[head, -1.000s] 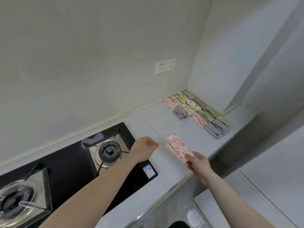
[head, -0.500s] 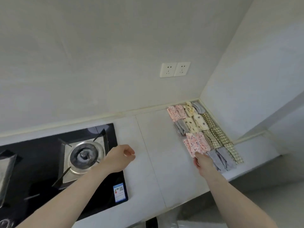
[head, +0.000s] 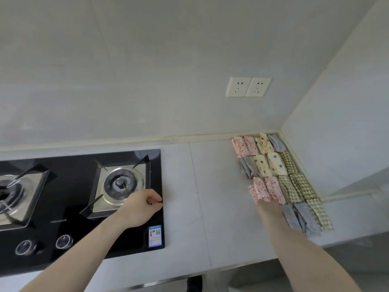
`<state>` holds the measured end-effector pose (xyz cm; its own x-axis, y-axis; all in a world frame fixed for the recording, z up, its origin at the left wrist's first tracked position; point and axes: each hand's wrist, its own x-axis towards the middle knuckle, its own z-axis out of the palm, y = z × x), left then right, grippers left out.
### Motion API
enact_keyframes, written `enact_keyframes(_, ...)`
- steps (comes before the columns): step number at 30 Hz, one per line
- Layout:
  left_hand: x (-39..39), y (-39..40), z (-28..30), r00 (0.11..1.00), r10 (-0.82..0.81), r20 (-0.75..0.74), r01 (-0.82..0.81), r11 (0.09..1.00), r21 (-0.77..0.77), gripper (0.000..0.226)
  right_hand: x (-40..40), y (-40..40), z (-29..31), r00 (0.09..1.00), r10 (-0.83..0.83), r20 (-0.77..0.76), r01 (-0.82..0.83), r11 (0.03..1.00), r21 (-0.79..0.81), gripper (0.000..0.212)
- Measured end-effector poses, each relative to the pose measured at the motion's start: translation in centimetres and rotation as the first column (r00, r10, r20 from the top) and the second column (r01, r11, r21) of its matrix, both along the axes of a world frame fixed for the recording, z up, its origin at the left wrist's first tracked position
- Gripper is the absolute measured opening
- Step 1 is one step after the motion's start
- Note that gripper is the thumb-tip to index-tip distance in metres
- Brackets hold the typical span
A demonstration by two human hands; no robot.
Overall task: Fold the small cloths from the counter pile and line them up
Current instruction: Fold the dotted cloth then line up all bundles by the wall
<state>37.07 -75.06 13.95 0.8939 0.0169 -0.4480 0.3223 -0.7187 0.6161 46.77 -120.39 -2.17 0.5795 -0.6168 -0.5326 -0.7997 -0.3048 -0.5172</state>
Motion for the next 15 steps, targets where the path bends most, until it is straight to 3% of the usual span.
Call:
enact_keyframes(2, -1.9, 1.9, 0.6, 0.999, 0.041, 0.008, -0.04, 0.999, -0.026, 0.011, -2.0, 3.7, 4.2, 0.999, 0.033, 0.018, -0.03, 0.989, -0.146, 0.06)
enact_keyframes(4, -4.7, 4.1, 1.3, 0.997, 0.067, 0.023, -0.066, 0.997, -0.04, 0.012, -4.5, 8.4, 7.6, 0.992, 0.088, 0.091, -0.069, 0.979, -0.193, 0.062)
enact_keyframes(9, -14.2, 13.7, 2.8, 0.984, 0.171, 0.056, -0.17, 0.985, -0.034, 0.013, -11.0, 23.7, 10.4, 0.868, 0.386, 0.311, -0.39, 0.919, -0.053, 0.053)
enact_keyframes(11, -18.3, 18.6, 3.5, 0.969, 0.237, 0.077, -0.236, 0.972, -0.022, 0.01, -14.2, 31.3, 11.1, 0.758, 0.527, 0.385, -0.565, 0.825, -0.015, 0.051)
enact_keyframes(15, -26.3, 28.1, 4.1, 0.919, 0.377, 0.114, -0.38, 0.925, 0.005, 0.01, -21.0, 45.4, 14.2, 0.474, 0.779, 0.41, -0.859, 0.512, 0.02, 0.044)
